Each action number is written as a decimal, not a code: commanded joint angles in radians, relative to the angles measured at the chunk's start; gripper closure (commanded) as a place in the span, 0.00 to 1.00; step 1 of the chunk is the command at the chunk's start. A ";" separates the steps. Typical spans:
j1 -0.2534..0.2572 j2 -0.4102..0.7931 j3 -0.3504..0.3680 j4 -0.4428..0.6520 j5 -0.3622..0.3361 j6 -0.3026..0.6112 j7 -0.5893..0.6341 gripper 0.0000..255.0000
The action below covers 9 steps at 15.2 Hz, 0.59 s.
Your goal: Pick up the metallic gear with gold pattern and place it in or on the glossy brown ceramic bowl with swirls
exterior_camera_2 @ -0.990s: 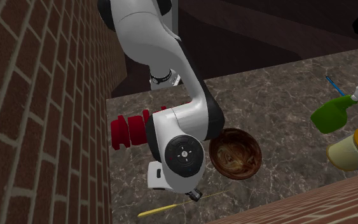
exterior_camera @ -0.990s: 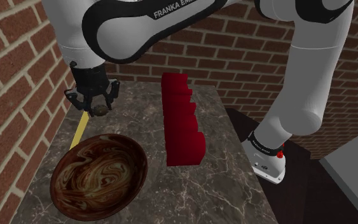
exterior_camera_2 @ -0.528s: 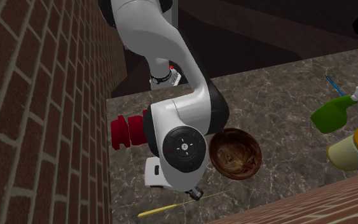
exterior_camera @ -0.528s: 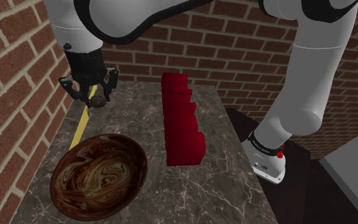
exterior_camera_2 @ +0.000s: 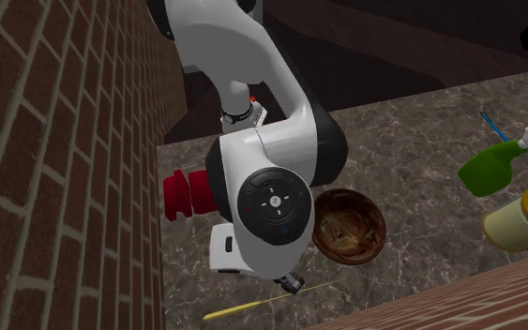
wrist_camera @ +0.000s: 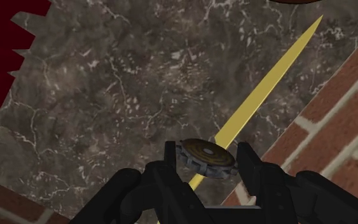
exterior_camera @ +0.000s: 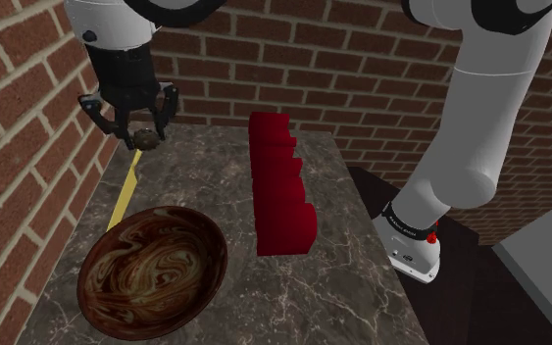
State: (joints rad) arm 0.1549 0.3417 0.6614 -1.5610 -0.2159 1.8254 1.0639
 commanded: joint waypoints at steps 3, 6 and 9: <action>0.001 -0.009 0.003 0.045 0.007 -0.052 -0.007 1.00; 0.006 -0.009 0.005 0.086 0.008 -0.092 -0.009 1.00; 0.012 -0.006 0.006 0.130 0.008 -0.134 -0.010 1.00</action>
State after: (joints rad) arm 0.1645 0.3327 0.6677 -1.4476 -0.2070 1.7061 1.0544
